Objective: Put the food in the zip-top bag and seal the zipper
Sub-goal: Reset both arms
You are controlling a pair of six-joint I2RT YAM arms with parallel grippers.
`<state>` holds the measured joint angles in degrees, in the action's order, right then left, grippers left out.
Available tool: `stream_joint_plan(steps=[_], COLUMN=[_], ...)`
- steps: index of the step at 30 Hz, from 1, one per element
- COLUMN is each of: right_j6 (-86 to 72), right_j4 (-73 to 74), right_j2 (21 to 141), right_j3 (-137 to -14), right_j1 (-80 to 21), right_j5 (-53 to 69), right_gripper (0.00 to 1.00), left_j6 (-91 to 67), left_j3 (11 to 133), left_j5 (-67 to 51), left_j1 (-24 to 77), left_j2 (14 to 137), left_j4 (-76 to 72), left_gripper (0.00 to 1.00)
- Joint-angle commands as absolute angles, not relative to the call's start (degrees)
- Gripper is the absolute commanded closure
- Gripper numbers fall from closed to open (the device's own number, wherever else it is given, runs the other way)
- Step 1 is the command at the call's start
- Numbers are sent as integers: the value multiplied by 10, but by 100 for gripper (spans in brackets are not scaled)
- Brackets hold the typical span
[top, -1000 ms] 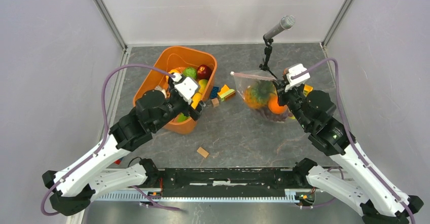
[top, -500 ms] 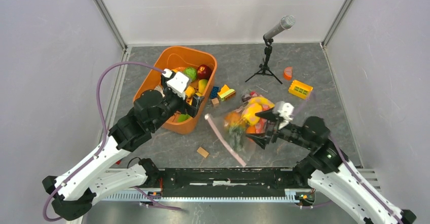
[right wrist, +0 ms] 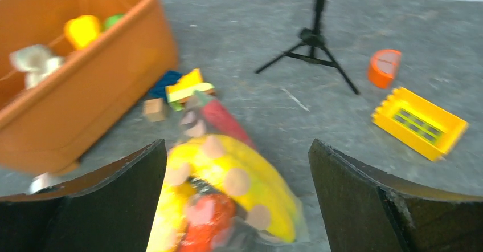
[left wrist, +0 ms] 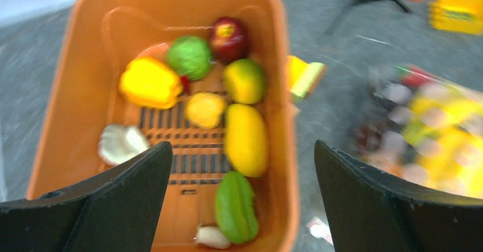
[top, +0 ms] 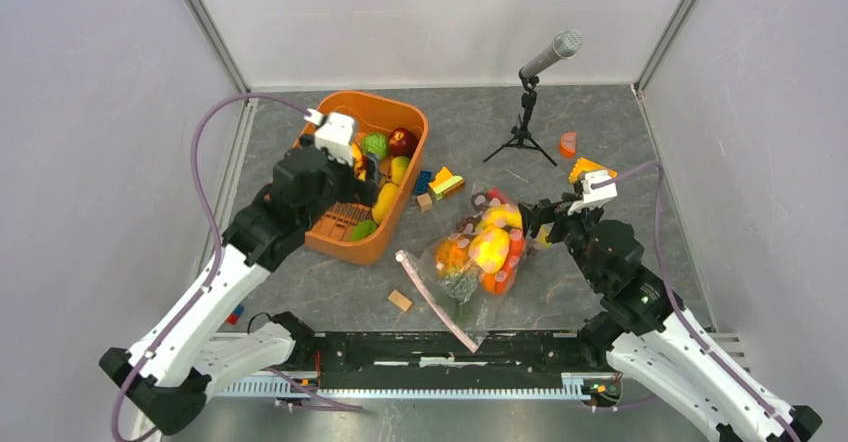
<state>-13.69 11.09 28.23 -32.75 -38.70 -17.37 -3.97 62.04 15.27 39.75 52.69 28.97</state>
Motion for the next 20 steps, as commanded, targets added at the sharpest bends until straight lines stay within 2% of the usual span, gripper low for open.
stream_joint_plan(steps=[1, 3, 7, 14, 20], right_j6=[-137, -116, -108, -118, -109], right_j4=[114, 128, 116, 95, 78], right_j2=[340, 383, 409, 392, 327], right_j3=[-345, -373, -388, -347, -329], right_j1=[-382, -365, -287, -70, -59], right_j5=[-347, -363, -318, -115, -97], right_gripper=[2, 2, 2, 2, 2], left_j6=[-141, -169, -225, -257, -245], left_j3=[655, 662, 672, 626, 629], left_j5=[72, 50, 146, 203, 226], left_j1=[251, 197, 194, 195, 195], left_j2=[554, 571, 574, 508, 493], left_j4=[318, 327, 363, 335, 332], left_gripper=[0, 0, 0, 0, 0])
